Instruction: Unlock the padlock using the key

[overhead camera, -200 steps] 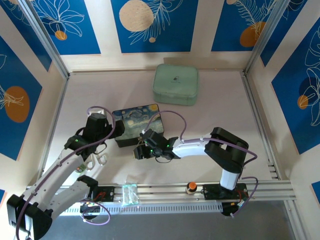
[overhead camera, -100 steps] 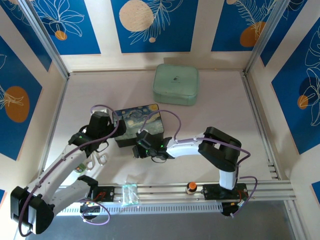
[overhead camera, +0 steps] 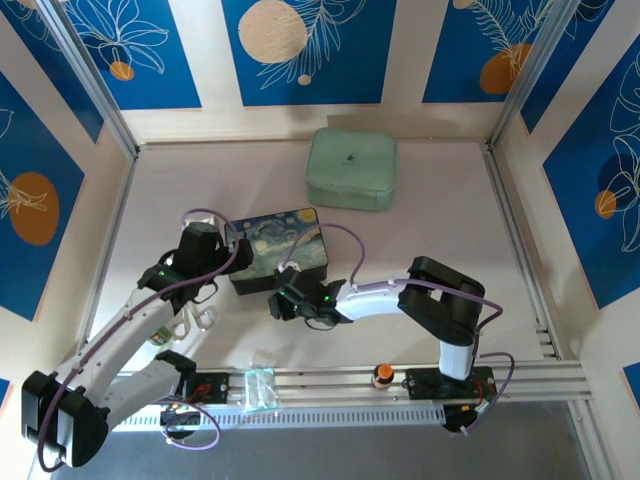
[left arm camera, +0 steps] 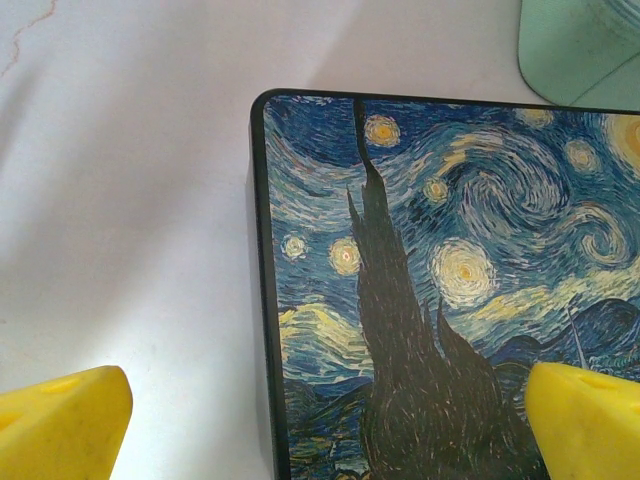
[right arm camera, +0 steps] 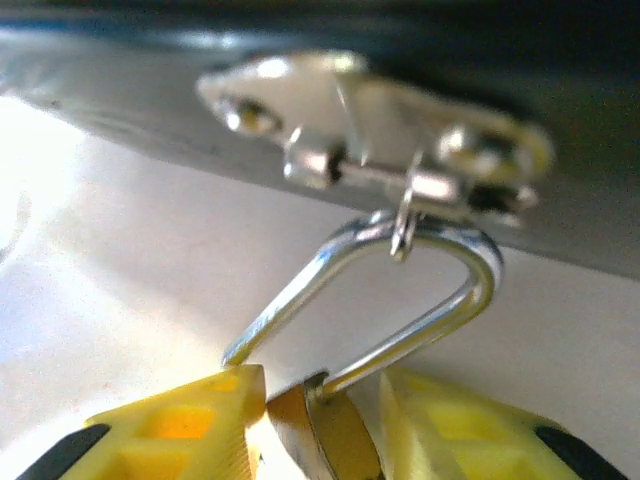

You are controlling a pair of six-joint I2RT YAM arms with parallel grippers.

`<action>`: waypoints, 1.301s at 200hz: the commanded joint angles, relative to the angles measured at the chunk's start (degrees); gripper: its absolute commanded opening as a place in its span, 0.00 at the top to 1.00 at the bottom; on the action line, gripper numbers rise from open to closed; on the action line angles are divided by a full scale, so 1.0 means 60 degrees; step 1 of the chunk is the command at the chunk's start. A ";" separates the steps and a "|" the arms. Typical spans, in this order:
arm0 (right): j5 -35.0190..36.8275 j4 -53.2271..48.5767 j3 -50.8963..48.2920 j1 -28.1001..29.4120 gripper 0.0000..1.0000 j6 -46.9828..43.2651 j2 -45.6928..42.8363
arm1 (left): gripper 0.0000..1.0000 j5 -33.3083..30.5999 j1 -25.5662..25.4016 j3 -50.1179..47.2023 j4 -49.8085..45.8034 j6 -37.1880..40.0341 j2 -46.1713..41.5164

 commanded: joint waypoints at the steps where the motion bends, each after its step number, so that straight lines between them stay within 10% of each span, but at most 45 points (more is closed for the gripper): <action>1: -0.1159 -0.0101 -0.0975 -0.0087 0.66 0.0971 -0.0044 | 0.01 -0.0076 0.0123 0.0019 0.0108 0.0210 0.0209; 148: 0.0520 -0.3282 0.1256 0.0355 0.61 0.1402 0.1297 | 0.00 -0.0159 0.0138 -0.0145 0.0470 0.0382 0.0553; 260: -0.1393 0.0607 -0.1330 -0.0032 0.80 0.2442 0.0171 | 0.00 -0.0268 0.0167 -0.0622 0.1242 0.0252 0.1504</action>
